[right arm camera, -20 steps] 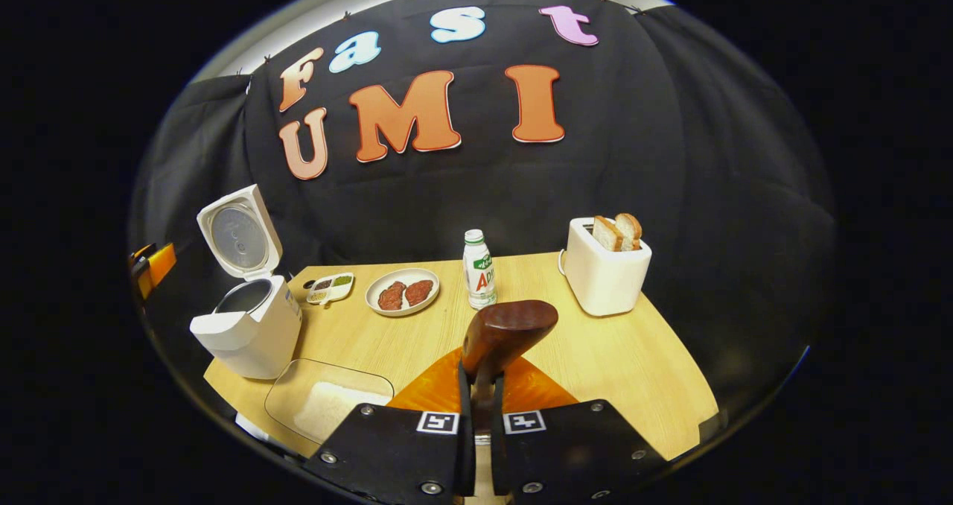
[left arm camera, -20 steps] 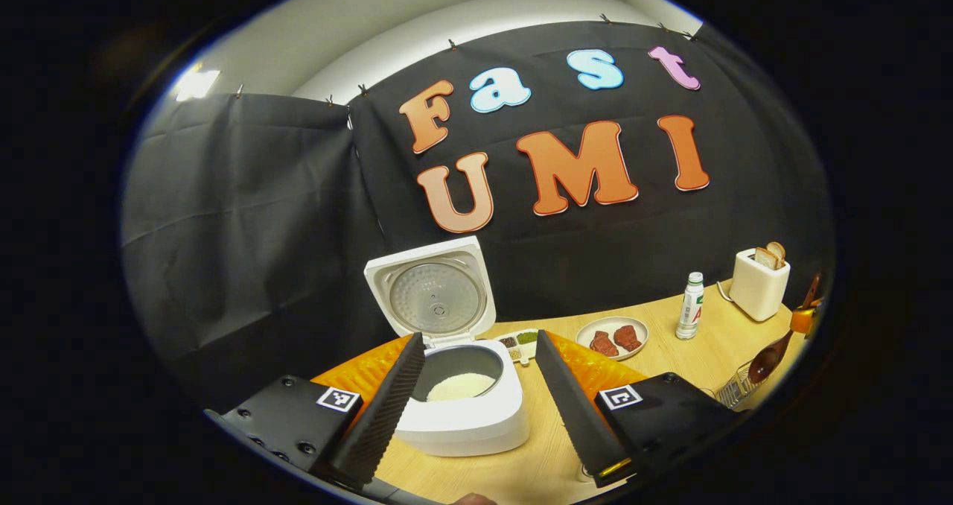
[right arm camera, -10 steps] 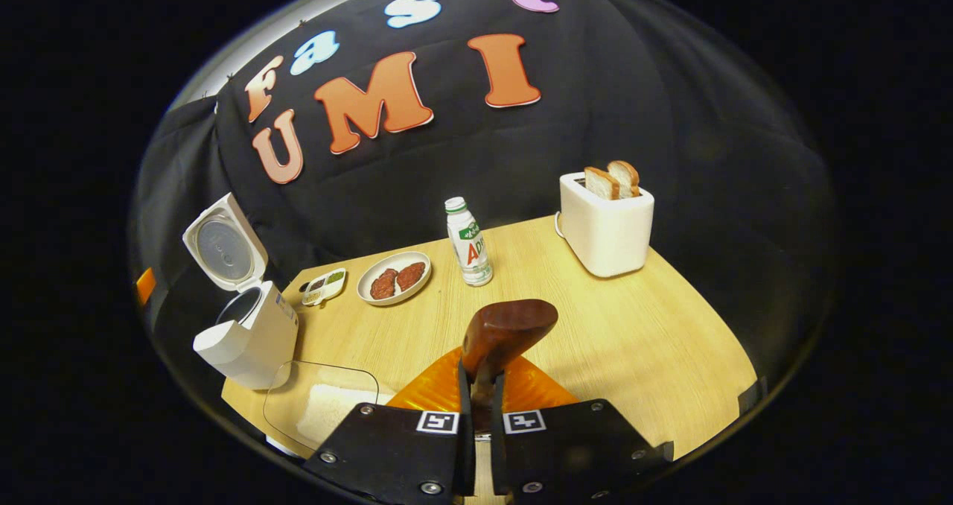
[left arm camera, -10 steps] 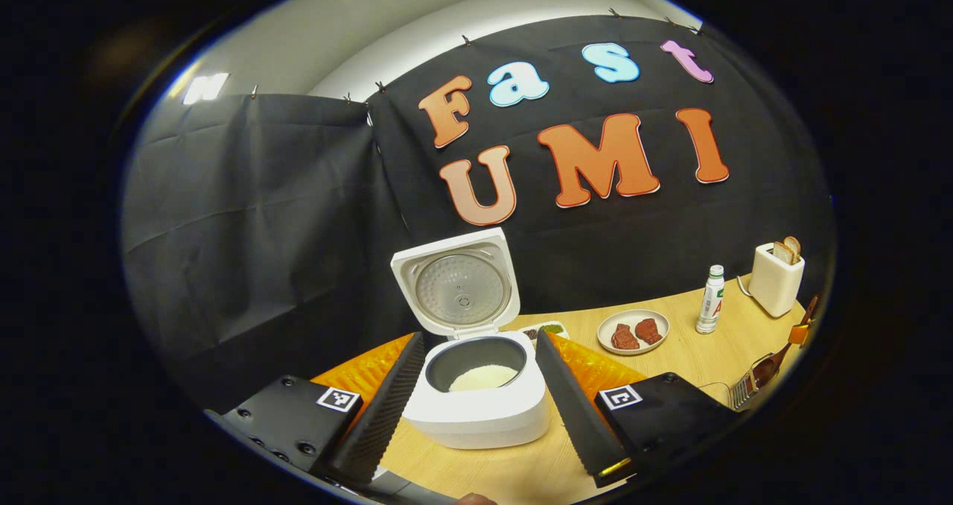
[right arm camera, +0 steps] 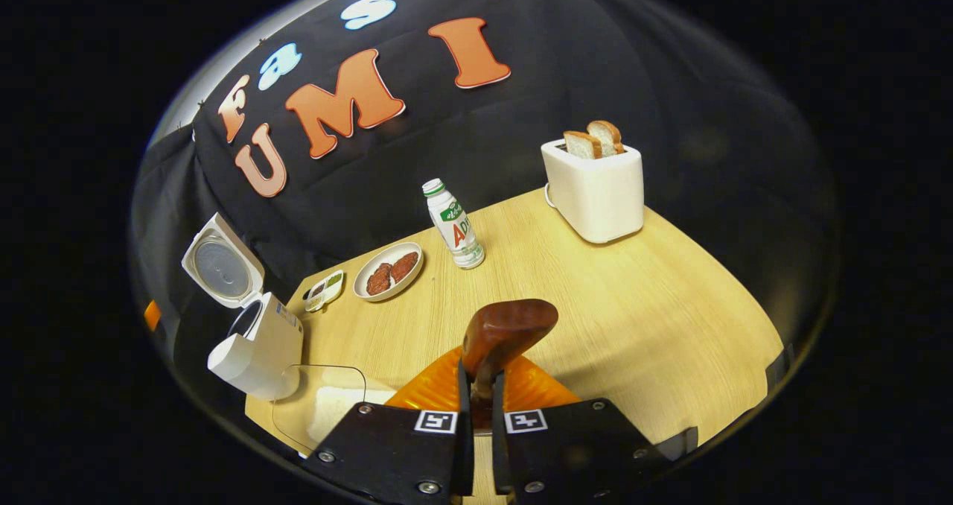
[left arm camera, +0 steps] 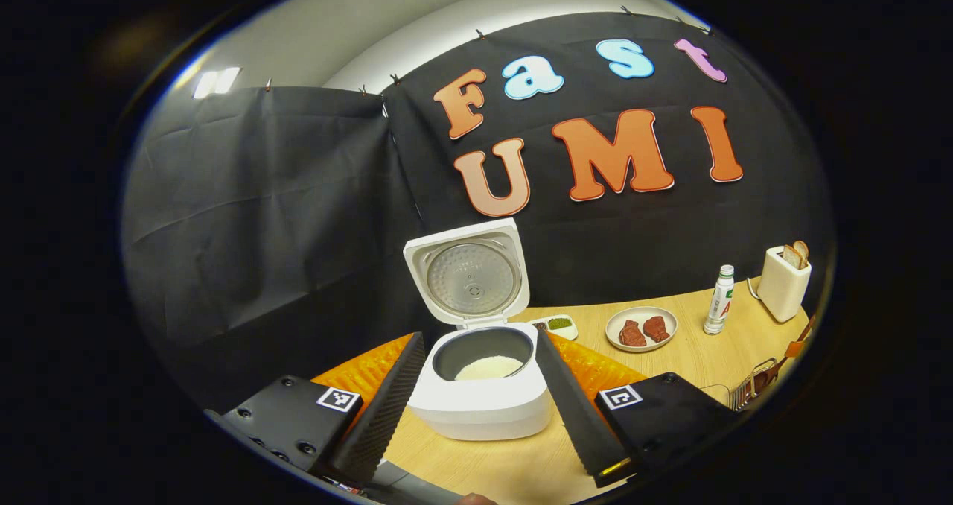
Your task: Close the left gripper, press the button to open the rice cooker; take a wooden spoon from the chopstick holder with the right hand, scoop a spoonful of rice and pour it into the rice cooker, then put the wooden spoon back into the chopstick holder.
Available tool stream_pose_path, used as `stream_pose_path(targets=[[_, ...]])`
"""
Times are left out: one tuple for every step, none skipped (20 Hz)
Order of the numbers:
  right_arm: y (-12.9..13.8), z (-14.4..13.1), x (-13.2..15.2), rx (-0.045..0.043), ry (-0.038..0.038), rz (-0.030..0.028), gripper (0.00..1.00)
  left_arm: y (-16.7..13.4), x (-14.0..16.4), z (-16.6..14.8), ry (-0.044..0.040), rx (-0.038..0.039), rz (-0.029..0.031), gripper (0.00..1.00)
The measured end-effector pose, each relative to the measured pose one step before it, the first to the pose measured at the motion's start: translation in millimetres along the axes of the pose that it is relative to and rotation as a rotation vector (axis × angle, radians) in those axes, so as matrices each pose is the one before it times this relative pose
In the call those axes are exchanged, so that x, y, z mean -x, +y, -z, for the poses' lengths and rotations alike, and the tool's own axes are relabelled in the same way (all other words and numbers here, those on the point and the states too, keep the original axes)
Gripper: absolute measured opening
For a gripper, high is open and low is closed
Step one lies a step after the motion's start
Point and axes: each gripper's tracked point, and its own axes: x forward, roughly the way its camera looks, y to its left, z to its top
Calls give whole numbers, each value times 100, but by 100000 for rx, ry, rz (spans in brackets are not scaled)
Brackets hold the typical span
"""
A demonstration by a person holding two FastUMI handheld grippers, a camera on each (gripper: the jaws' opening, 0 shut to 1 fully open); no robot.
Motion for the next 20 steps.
stream_pose_path(targets=[[-64, -82, -169, 310, 112, -377, 11, -130, 85, -24, 134, -139, -119, 100], [-121, 94, 15, 530, 402, -109, 11, -89, -62, 147, 248, -119, 105, 100], [-108, 74, -105, 460, 111, 81, 13, -214, -21, 91, 2, 8, 416, 100], [-141, 179, -65, 280, 495, 558, 13, -179, -32, -5, -1, -168, 699, 100], [-169, 69, -57, 119, 241, 906, 15, -169, -264, -73, -165, -310, 808, 100], [-95, 33, -62, -258, 48, 769, 15, -100, -372, -164, -471, -302, 1244, 100], [65, 0, -106, -763, -544, 513, 15, -32, -549, -411, -890, -177, 949, 100], [507, -259, -217, -303, -603, 940, 16, 115, -631, -361, -681, 1, 1085, 100], [127, -101, -78, -473, -294, 466, 18, 78, -647, -314, -816, 222, 884, 100], [74, 150, 40, -96, 262, 1542, 18, 244, -404, -86, -855, 508, 943, 100], [-193, -389, -53, 332, -1159, 2296, 19, 178, -591, -90, -691, 521, 986, 100], [-263, -518, 103, -89, -1213, 2433, 20, 346, -795, -269, -250, 259, 934, 100], [-101, -397, 201, -524, -1055, 2089, 25, 331, -757, -146, -512, 348, 715, 100], [-184, -481, 195, -482, -1177, 2406, 30, 562, -686, -297, -452, 758, 704, 100], [-145, -571, 240, -268, -1353, 1993, 40, 365, -716, -251, -380, 1163, 931, 100], [-83, -499, 256, 255, -916, 2203, 45, 533, -809, -234, -87, 1276, 876, 100], [-150, -729, 370, 666, -1471, 2254, 56, 387, -906, -343, 25, 1480, 1218, 98], [-58, -894, 305, 947, -2093, 1939, 60, 198, -760, -141, 228, 1462, 1686, 98], [125, -965, 419, 1098, -2015, 1497, 69, 190, -873, -378, -67, 1525, 1449, 98], [320, -1005, 499, 1090, -2129, 876, 73, 400, -964, -514, 147, 1247, 1240, 100]])
